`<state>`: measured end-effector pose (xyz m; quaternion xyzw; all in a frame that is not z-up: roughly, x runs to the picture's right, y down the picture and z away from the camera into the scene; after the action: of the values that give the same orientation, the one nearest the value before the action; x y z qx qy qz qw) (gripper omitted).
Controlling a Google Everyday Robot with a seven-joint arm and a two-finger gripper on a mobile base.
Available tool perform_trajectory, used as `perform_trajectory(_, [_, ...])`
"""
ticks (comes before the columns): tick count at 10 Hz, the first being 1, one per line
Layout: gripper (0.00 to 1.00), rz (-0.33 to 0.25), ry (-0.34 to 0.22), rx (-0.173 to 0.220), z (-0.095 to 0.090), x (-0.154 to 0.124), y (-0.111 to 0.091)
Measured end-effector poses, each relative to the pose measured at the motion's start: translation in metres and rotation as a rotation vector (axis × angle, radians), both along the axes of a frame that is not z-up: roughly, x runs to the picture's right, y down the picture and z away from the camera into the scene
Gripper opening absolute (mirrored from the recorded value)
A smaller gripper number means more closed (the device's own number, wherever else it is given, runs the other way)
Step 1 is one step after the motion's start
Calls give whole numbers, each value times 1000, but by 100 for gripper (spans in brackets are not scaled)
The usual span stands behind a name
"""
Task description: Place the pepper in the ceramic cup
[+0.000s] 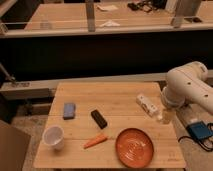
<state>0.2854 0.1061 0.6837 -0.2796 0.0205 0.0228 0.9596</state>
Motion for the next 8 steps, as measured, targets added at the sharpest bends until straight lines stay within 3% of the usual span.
perform_trajectory(6, [80,-3,0,-1,0,-1,1])
perform_trajectory(8, [80,-39,-5,-5,-1,-19,-4])
